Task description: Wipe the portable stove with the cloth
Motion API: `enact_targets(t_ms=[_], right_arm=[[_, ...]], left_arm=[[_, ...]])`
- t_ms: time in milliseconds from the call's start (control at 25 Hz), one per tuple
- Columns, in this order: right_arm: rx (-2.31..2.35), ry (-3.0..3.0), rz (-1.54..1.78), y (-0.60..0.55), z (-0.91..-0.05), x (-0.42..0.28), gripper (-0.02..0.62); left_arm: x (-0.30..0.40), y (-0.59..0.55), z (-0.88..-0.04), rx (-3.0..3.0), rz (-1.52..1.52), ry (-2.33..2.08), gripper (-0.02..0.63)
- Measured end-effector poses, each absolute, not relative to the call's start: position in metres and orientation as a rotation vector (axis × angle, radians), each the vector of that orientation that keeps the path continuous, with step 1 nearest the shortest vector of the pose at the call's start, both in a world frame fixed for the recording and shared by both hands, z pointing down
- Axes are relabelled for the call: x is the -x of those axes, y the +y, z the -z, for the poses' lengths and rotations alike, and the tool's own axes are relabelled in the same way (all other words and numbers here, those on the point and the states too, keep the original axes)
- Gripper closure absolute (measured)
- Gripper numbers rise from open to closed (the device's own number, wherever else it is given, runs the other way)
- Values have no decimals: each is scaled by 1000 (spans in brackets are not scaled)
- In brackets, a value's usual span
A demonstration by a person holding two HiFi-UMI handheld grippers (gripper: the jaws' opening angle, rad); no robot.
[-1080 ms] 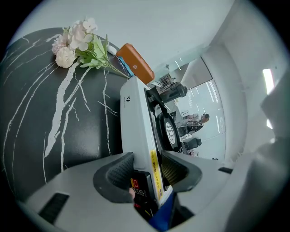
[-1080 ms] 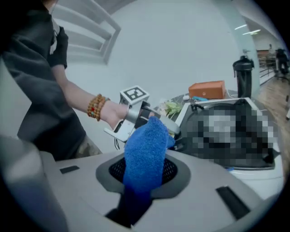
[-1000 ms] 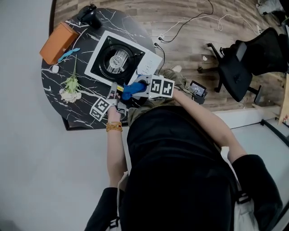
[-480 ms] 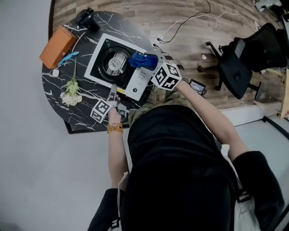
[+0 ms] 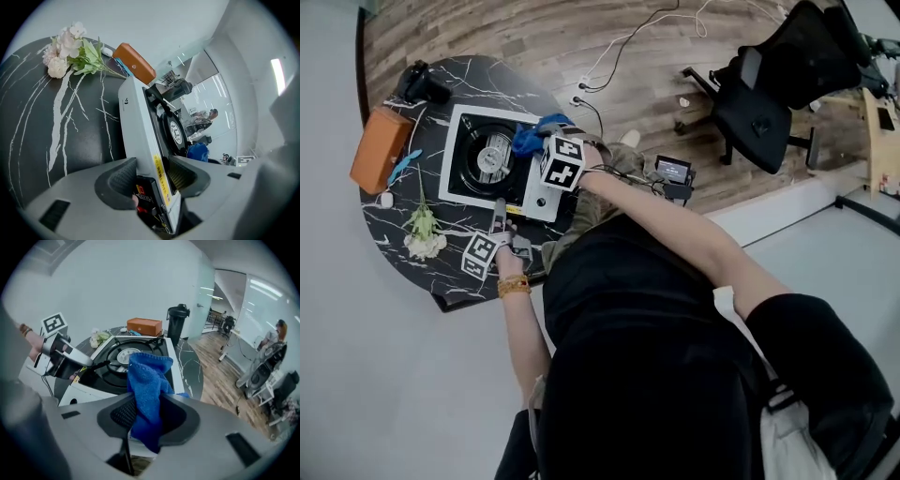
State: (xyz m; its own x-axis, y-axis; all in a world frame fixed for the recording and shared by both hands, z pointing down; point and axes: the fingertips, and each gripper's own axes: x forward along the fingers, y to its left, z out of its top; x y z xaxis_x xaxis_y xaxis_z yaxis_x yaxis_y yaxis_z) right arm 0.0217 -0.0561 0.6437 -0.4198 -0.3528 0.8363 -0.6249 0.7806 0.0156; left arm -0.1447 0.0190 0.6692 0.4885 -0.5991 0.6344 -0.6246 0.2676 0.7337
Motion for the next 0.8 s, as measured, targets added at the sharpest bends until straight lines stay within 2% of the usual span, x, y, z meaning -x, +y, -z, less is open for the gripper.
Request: enact_targets(t_ms=[200,440,640,800], right_arm=[[-587,-2052,-150,-44,-648,-7,502],[-379,-2097,-197,-17,-647,20,514],[-178,-2160,-147,32,-645,71,514],[-141,-2206,-261,32,-642,64,514]], left_arm=[[142,19,-670,-1389,-19,-1169,388],[141,21,-670,-1397,-11,-1160,387],[144,20,-670,-1391,1,-1187,388],[140,19,-671,-1387,23,-1179,388]])
